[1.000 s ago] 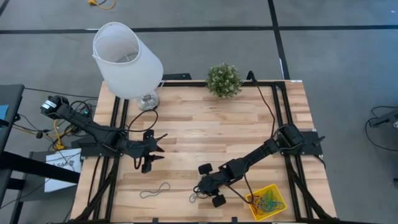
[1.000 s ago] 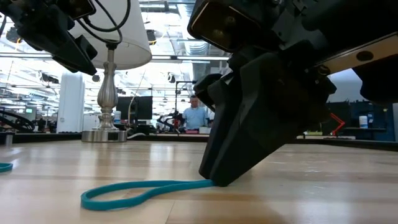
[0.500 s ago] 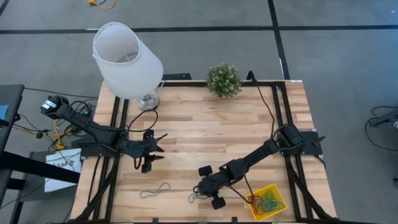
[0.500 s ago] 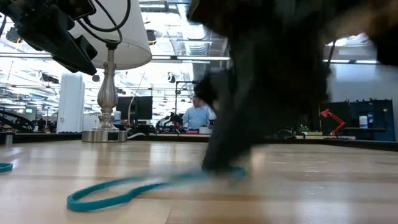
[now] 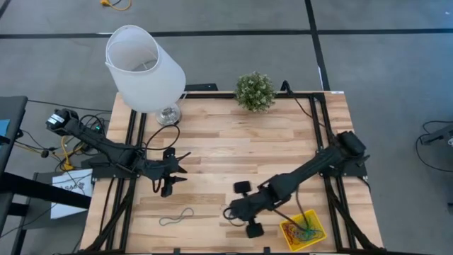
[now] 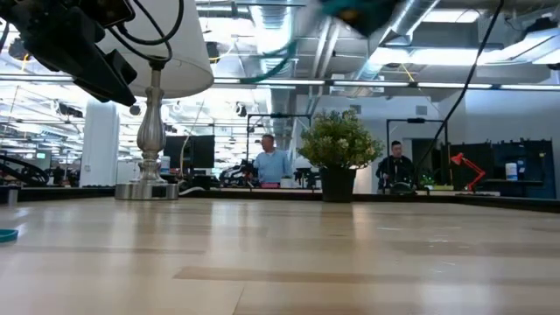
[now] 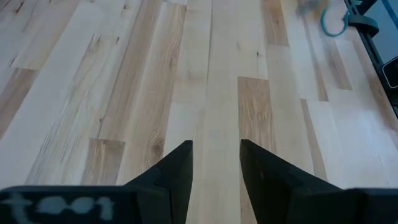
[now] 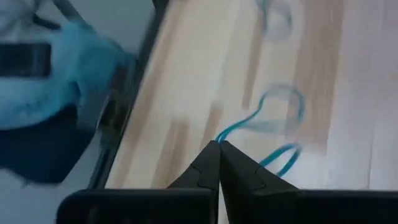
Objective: Pick and place rubber bands into bin
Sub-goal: Put the blue rubber band into the yellow basket
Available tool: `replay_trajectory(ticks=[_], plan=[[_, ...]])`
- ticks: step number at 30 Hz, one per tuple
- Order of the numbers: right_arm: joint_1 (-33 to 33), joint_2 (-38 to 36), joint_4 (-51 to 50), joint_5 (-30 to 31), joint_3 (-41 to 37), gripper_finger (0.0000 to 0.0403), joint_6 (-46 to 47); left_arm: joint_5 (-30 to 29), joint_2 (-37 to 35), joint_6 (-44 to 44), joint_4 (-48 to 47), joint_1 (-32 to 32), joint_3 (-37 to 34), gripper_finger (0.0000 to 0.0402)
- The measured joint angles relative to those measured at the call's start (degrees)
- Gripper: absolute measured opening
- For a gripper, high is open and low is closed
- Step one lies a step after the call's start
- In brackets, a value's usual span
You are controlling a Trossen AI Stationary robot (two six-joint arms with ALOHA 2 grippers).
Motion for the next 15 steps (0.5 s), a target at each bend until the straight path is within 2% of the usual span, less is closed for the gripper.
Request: replay_trajectory(ticks=[8,15], plan=[[7.37,-8.49,-16.75,-0.48,0.66,0.0,29.7,0.0,0.0,0.0,-0.24,0.01,0.0,0.0121],[16.66,-12.09,-29.09,-0.36,0.66,0.0,54.81,0.0,0.0,-0.02,-0.24,0.01,0.0,0.0121]])
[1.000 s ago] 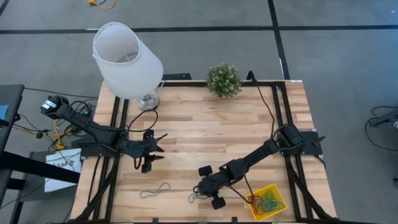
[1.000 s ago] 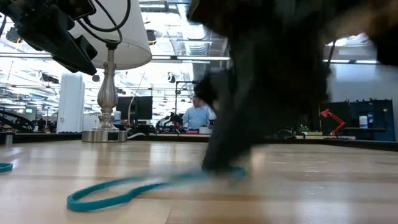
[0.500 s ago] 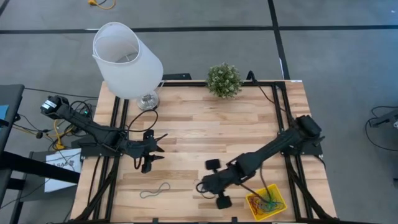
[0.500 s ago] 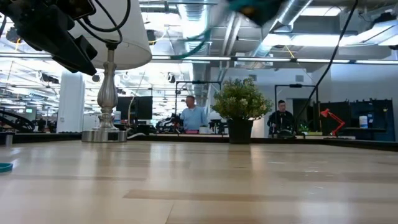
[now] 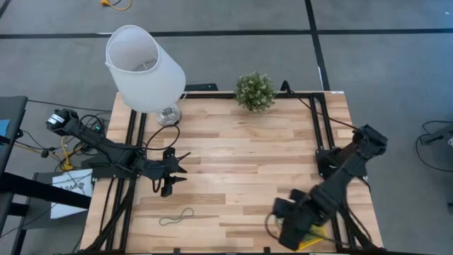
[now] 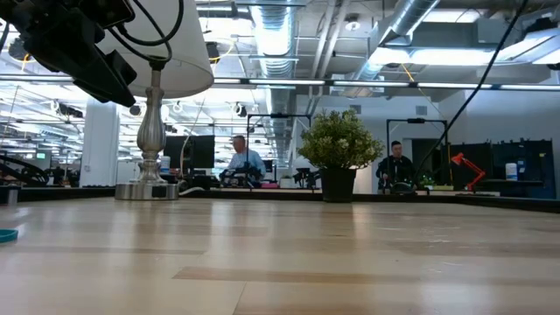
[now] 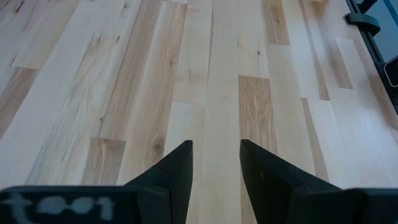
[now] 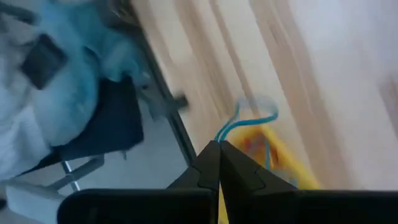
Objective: Pick and place rubber bands into bin
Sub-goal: Put the blue rubber band into the yellow basket
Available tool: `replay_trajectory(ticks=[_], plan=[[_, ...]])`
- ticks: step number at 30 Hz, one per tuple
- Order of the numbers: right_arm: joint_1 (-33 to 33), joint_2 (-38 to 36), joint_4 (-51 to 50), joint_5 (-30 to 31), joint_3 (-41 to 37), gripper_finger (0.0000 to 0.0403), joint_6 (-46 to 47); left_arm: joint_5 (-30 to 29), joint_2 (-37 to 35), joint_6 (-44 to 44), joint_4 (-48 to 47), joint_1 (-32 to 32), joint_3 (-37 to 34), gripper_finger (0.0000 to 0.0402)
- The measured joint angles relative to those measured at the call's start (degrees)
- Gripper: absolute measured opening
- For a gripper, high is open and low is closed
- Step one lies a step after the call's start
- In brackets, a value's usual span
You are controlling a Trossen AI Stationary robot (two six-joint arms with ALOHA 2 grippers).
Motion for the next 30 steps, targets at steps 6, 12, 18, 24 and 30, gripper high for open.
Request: replay_trajectory(ticks=[6,12,18,24,30], plan=[[7.38,1.36,-5.67,-0.03,-0.02,0.0,21.8,-0.02,0.0,0.0,0.0,-0.01,0.0,0.0121],[11.44,3.83,-10.7,-0.07,-0.03,0.0,30.55,-0.09,0.0,-0.02,0.03,0.0,0.0,0.0121],[11.78,5.86,-18.64,-1.4,-0.04,0.0003,34.86,-0.11,0.0,-0.02,0.26,0.0,0.0,0.0121],[11.04,7.08,-14.81,-2.12,-0.44,0.0034,34.0,-0.15,0.0,-0.04,0.36,0.0,0.02,0.0121],[10.45,7.06,-10.02,-4.58,-2.87,0.0073,31.24,-0.15,0.0,-0.04,0.41,0.01,0.02,0.0121]])
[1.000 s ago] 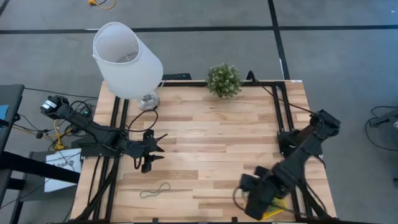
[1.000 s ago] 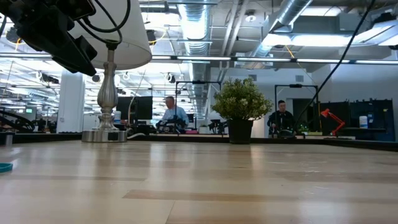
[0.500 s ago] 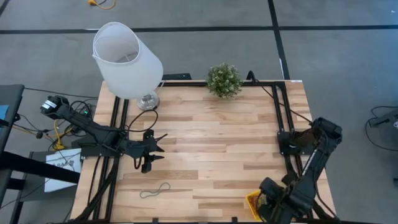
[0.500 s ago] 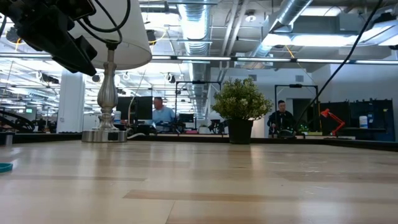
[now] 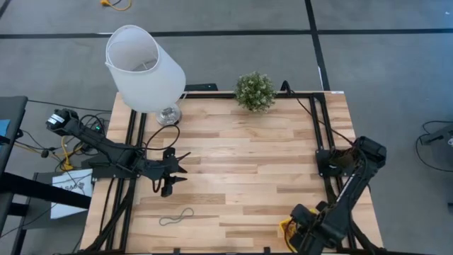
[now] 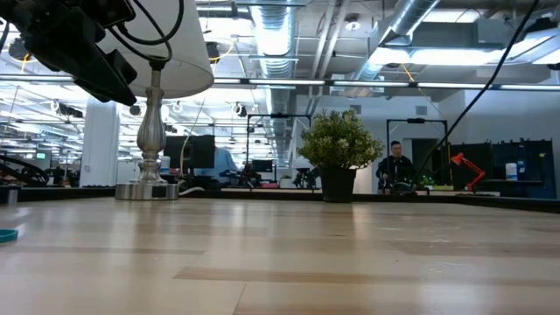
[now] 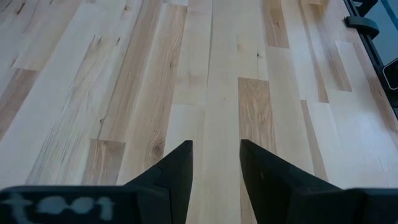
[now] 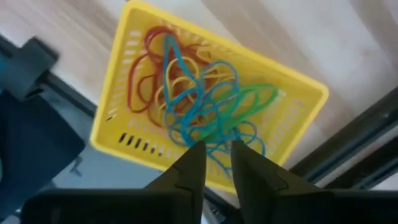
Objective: Pick and place rubber bands into bin
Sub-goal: Put the blue rubber band into the yellow basket
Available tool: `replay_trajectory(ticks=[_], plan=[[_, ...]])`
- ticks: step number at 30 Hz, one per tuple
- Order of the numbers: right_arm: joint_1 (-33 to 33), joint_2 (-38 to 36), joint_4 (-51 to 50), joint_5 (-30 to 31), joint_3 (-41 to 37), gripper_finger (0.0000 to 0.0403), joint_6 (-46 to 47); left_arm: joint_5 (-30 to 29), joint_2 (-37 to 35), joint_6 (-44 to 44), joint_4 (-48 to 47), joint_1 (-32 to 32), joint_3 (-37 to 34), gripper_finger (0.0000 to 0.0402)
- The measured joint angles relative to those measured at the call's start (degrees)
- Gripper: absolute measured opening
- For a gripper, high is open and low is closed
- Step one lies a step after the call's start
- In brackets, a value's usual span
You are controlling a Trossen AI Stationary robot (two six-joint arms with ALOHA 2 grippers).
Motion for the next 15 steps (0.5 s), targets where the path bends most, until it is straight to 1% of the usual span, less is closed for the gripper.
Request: replay_trajectory(ticks=[3,6,8,9,10,12,14,15], plan=[[-0.59,0.0,-0.05,-0.01,-0.47,0.0084,-3.33,-0.02,0.0,-0.01,0.03,-0.01,0.0,0.0121],[-2.15,-0.02,0.27,0.09,0.13,0.0087,-6.85,-0.02,0.0,0.0,0.03,-0.02,0.0,0.0121],[-3.54,-0.02,0.39,1.57,1.33,0.0086,-9.12,0.0,0.0,-0.02,0.03,0.0,0.0,0.0121],[-4.12,-0.02,0.57,3.42,1.95,0.0085,-10.85,0.06,0.0,-0.02,0.03,0.0,0.0,0.0121],[-4.63,-0.02,0.64,6.23,2.53,0.0084,-13.02,0.31,0.0,-0.02,0.01,0.0,0.0,0.0121],[-5.5,-0.02,1.27,13.86,3.86,0.0082,-18.56,1.98,0.0,-0.04,-0.13,0.0,0.0,0.0121],[-6.07,-0.04,3.23,23.56,5.04,0.0082,-25.61,5.49,0.0,-0.26,-0.11,0.0,0.0,0.0121],[-6.29,-0.04,4.3,29.62,5.4,0.0082,-29.72,7.63,0.0,-0.97,0.08,-0.02,0.0,0.0121]])
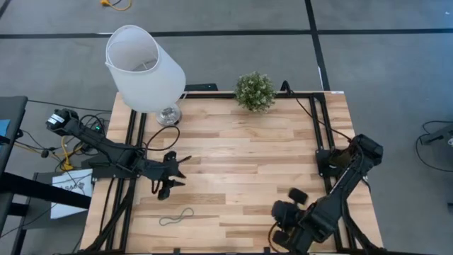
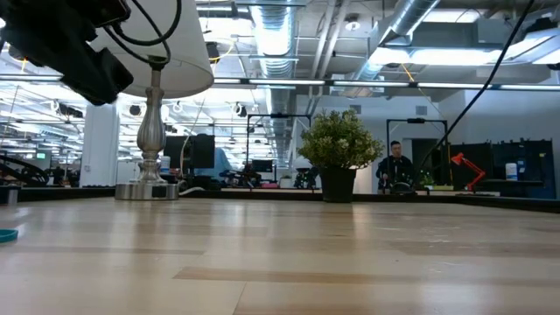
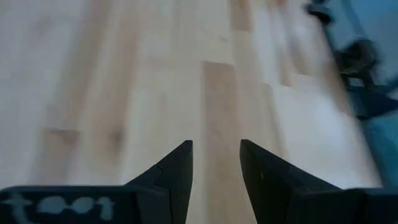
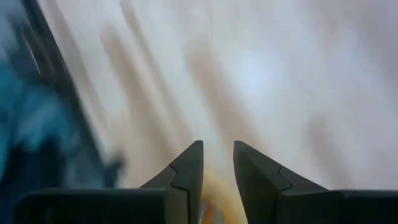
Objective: Pick and place rubber bands into bin
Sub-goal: Put the blue rubber band into the yellow basket
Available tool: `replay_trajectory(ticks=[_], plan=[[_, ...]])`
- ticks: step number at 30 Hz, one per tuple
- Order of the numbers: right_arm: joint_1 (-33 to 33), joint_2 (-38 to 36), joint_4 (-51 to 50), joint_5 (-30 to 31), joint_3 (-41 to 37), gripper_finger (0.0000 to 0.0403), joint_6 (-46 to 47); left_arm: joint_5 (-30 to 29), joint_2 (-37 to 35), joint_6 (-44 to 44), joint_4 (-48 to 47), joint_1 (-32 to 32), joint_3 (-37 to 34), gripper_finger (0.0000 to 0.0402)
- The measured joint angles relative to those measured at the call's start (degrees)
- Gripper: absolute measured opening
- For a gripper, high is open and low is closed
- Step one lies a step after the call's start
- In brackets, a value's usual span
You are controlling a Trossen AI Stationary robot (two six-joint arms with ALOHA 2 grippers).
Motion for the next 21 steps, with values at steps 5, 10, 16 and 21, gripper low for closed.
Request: replay_trajectory(ticks=[5,10,16,21], plan=[[0.13,-0.06,8.71,32.2,-0.22,0.0082,-22.64,8.13,0.0,-3.47,0.41,-1.65,0.0,0.0121],[-0.97,-0.61,7.09,32.58,-0.47,0.0082,-30.19,7.69,1.22,-7.18,1.74,-5.12,0.02,0.0121],[-2.93,-6.46,6.03,22.89,-0.48,0.0082,-35.32,5.91,7.26,-11.43,4.16,-8.54,0.04,0.0121],[-3.61,-15.72,3.94,18.71,-0.48,0.0082,-41.24,5.81,14.5,-14.85,9.08,-10.26,0.04,0.0121]])
